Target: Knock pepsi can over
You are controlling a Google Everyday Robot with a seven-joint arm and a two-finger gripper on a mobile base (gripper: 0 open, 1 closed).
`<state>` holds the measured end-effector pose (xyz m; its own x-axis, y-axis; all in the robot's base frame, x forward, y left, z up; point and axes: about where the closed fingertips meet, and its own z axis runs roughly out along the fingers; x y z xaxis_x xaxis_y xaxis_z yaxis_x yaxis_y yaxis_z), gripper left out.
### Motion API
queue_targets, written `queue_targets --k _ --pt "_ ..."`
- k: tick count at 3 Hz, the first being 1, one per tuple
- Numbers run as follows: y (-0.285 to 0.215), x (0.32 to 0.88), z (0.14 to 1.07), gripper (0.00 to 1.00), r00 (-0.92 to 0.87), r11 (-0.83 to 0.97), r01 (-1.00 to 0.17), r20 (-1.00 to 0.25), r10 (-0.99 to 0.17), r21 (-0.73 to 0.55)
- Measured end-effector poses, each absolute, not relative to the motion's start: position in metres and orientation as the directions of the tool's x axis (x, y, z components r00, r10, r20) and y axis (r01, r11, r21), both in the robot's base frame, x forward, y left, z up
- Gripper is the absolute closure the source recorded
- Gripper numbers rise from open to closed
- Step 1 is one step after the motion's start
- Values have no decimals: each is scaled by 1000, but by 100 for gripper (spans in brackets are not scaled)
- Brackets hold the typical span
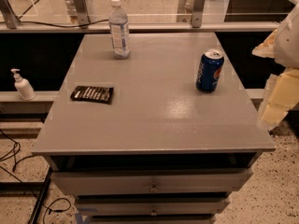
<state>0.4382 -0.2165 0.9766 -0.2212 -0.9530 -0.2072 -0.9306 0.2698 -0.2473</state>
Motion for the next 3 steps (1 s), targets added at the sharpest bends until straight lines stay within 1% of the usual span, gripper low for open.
queue_targets --k 2,3 --pt "-216 441 978 0 -207 264 -929 -227 -952 -261" --pt "-224 454 967 0 -193 277 -924 -304 -933 -263"
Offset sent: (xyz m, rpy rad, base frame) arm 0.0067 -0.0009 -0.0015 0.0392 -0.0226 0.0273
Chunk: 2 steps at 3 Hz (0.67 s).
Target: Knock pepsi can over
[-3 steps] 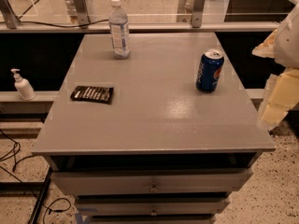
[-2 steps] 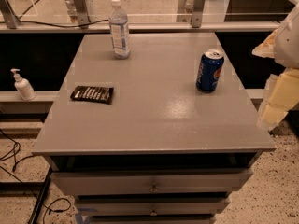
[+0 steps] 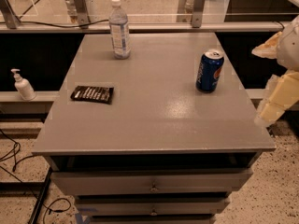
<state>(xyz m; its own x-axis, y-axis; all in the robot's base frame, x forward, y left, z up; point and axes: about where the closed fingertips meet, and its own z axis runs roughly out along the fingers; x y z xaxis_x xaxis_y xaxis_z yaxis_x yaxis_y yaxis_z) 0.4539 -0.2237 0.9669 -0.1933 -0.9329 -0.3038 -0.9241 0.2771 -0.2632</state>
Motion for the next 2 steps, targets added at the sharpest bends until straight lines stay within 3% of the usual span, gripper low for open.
queue_targets --k 2 --pt "-234 512 933 0 -146 331 -913 -566 -811 -238"
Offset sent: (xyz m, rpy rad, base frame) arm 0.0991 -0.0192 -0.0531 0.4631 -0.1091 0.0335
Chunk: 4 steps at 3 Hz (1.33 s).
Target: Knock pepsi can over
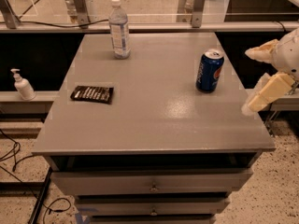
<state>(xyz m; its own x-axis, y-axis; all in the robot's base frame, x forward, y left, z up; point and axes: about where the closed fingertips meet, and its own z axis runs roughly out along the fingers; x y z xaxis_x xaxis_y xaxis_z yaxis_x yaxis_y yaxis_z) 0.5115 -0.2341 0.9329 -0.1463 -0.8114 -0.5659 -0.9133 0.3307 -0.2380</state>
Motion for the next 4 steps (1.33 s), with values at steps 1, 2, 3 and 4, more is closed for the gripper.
queue_targets --k 1,2,3,4 --pt "-238 540 917 0 -132 355 -909 -656 -743 -220" --pt "-236 542 912 0 -134 353 -912 -661 -739 -210" --pt "-236 542 913 0 -133 352 -912 -659 -740 -210" --pt "-234 563 909 0 -136 400 -896 -740 -659 -191"
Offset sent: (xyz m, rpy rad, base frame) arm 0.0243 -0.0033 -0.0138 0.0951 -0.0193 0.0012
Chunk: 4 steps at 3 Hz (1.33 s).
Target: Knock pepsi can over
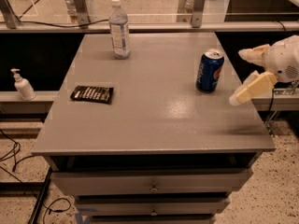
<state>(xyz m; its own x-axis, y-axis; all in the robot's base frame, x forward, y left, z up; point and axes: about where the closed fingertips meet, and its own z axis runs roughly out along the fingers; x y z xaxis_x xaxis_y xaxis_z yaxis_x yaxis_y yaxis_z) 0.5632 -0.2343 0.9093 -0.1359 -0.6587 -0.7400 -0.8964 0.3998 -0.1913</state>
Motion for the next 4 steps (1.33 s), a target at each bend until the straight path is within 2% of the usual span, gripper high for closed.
queue_targets --k 1,2,4 --pt "-234 598 906 0 -121 469 -870 -859 -498 -149" --pt "-226 621 901 0 -108 503 -859 -924 -367 -99" --pt "-176 624 901 0 -111 500 -866 -967 -231 -20"
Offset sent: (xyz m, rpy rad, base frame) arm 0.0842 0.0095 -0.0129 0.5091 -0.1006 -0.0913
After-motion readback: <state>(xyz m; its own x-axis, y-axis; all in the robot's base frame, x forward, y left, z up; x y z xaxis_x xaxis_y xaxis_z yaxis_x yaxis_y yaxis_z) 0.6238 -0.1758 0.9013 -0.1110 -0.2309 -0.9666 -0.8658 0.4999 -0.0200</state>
